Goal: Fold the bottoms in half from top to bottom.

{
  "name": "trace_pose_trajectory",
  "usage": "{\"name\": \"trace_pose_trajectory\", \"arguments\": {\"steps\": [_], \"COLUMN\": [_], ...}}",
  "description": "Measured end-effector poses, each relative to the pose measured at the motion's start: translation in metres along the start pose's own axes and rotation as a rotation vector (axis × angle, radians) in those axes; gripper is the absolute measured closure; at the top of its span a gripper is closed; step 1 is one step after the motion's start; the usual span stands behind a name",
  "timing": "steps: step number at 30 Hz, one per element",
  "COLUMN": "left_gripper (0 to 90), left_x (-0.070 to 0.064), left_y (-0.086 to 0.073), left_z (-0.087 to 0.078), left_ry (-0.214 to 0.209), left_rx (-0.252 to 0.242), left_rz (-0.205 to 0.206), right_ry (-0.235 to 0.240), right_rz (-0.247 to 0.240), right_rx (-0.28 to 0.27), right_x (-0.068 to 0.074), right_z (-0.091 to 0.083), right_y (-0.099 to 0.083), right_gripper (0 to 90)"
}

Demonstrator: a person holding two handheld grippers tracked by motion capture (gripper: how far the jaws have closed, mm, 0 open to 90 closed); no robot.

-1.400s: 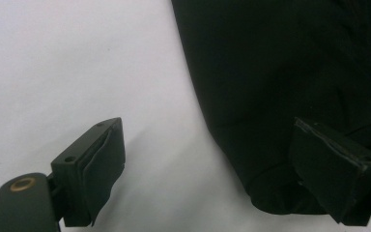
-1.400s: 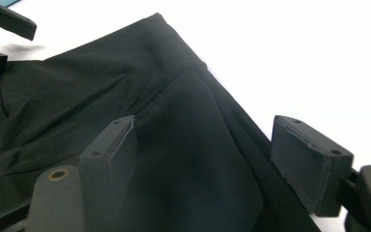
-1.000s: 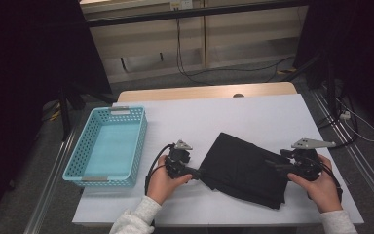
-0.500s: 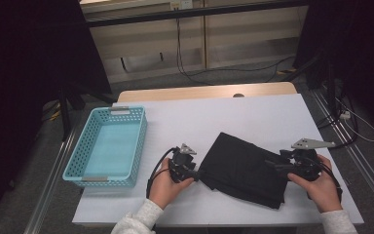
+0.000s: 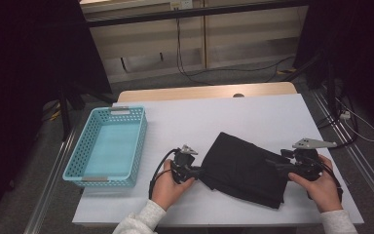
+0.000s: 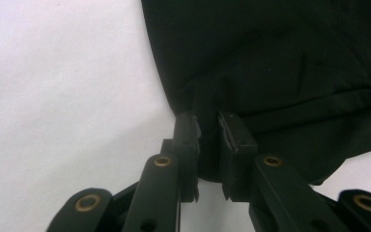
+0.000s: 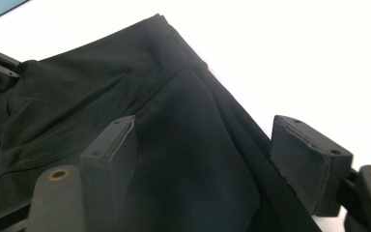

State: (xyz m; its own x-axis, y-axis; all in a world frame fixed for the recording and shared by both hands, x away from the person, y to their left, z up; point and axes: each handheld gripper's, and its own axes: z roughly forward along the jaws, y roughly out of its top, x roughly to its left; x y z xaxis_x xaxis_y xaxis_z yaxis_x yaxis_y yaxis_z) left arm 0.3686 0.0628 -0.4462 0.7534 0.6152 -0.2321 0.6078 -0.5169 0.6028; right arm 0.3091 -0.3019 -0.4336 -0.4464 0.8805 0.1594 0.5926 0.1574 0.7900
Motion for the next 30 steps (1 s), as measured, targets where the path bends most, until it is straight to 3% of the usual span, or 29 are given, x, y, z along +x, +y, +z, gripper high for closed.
{"name": "trace_pose_trajectory", "arguments": {"steps": [10,14,26,30], "left_gripper": [81.8,81.9,81.7,81.7], "left_x": [0.010,0.017,0.049,0.057], "left_y": [0.004,0.007,0.017,0.022], "left_z": [-0.003,-0.007,-0.014,-0.013], "left_ry": [-0.037,-0.046,-0.013,-0.006], "left_rx": [0.007,-0.019,-0.047,-0.043], "left_rz": [-0.065,-0.096,-0.164,-0.168], "right_ry": [-0.003,-0.007,-0.032,-0.035], "right_rz": [0.002,0.001,-0.003,-0.005], "right_rx": [-0.015,-0.016,-0.038,-0.042], "right_x": [-0.001,-0.001,0.001,0.000], "right_z": [-0.001,-0.001,-0.003,-0.004], "right_y": [0.000,0.000,0.000,0.000], "right_gripper": [24.3,23.2,21.0,21.0]}}
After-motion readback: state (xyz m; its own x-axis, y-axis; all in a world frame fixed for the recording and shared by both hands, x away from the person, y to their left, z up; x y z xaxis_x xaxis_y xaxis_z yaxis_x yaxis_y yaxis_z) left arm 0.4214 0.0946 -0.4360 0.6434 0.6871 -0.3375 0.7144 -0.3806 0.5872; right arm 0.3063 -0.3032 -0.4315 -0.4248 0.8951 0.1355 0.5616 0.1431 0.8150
